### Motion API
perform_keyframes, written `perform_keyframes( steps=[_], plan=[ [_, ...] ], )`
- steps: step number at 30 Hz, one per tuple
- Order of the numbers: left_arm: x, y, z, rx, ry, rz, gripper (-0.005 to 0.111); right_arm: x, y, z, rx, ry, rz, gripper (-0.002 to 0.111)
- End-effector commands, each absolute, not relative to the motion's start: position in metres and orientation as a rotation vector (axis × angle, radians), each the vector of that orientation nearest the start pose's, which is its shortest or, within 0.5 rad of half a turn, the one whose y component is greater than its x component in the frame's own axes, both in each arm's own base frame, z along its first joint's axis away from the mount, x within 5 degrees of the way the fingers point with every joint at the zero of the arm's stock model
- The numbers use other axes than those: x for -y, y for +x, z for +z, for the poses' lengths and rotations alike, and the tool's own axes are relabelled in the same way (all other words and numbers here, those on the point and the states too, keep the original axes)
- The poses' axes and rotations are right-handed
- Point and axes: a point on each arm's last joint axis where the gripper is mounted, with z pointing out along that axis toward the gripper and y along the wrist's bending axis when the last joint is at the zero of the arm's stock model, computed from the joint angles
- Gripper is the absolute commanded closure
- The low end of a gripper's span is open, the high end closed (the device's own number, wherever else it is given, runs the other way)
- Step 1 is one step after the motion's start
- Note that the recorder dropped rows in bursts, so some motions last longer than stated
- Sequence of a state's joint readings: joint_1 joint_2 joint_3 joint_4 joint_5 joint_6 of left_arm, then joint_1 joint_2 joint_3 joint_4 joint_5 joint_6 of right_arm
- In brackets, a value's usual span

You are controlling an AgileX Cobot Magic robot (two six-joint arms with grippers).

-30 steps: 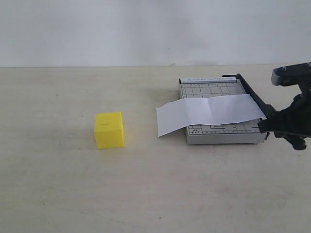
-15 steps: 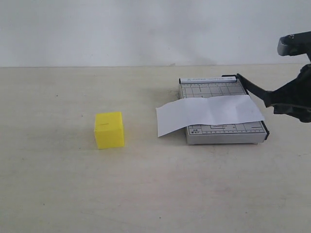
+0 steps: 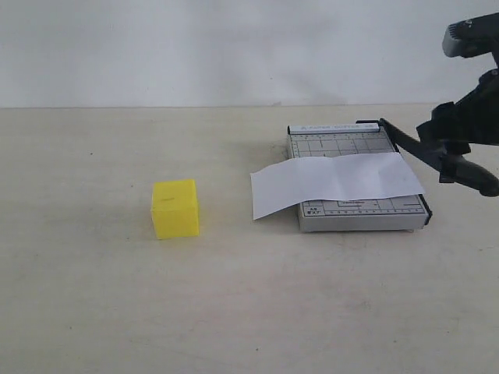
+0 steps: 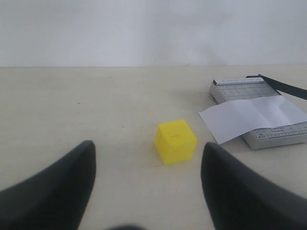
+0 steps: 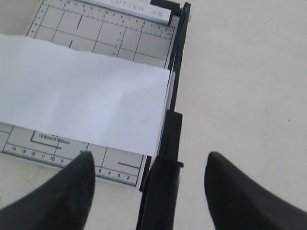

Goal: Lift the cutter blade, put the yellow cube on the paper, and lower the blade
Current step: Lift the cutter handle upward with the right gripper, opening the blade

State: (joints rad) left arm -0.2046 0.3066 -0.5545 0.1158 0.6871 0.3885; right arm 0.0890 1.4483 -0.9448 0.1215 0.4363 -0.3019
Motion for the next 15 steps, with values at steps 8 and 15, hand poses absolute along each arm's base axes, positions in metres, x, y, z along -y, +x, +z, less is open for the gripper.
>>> perform_keyframes(
  steps=[8,15],
  plan=[
    [0.005,0.057,0.318,-1.821,0.593,0.246,0.046,-0.022,0.224,0.29,-1.973,-0.177,0.024,0.108],
    [0.006,0.058,0.319,-1.8,0.588,0.247,0.046,-0.01,0.137,0.257,-1.754,-0.128,-0.017,0.108]
  ],
)
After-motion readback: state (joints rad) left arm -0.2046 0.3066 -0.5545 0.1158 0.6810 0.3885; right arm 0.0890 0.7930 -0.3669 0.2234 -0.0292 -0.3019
